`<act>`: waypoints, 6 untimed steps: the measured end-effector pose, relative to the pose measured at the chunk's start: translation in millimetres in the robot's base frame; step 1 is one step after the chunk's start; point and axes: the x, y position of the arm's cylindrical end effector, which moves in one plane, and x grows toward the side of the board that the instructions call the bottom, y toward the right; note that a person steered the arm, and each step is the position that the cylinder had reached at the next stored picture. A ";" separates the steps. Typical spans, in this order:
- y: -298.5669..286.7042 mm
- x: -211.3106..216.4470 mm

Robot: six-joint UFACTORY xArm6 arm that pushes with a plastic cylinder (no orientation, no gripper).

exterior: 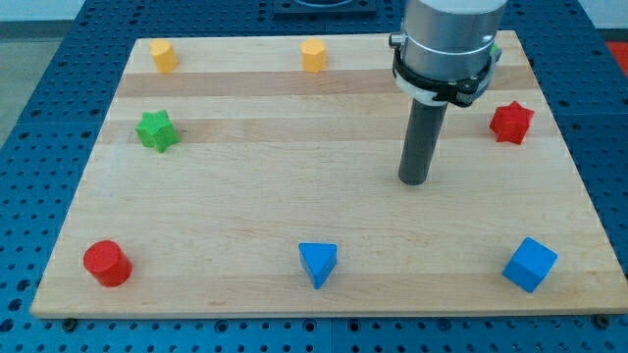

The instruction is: Place your arm in between the green star and the red circle

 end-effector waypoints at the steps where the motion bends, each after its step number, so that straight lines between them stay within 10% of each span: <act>1: 0.0 0.0; 5: -179.6 -90.4; 6: -229.0 -23.7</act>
